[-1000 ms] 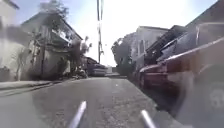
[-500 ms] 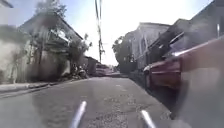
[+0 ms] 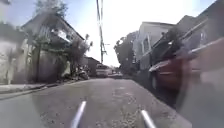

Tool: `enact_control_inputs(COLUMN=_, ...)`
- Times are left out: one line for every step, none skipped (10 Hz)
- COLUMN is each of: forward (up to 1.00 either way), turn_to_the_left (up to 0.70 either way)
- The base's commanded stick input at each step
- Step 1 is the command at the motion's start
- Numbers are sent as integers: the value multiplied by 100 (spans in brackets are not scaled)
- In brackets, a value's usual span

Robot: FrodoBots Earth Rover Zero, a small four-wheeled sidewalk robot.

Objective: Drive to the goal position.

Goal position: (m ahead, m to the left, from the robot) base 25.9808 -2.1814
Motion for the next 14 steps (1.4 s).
enact_control_inputs(forward=85, turn_to_the_left=0)
enact_control_inputs(forward=85, turn_to_the_left=0)
enact_control_inputs(forward=85, turn_to_the_left=0)
enact_control_inputs(forward=85, turn_to_the_left=0)
enact_control_inputs(forward=85, turn_to_the_left=0)
enact_control_inputs(forward=85, turn_to_the_left=0)
enact_control_inputs(forward=85, turn_to_the_left=0)
enact_control_inputs(forward=85, turn_to_the_left=0)
enact_control_inputs(forward=85, turn_to_the_left=0)
enact_control_inputs(forward=85, turn_to_the_left=0)
enact_control_inputs(forward=85, turn_to_the_left=-1)
enact_control_inputs(forward=85, turn_to_the_left=-2)
enact_control_inputs(forward=85, turn_to_the_left=-5)
enact_control_inputs(forward=85, turn_to_the_left=-34)
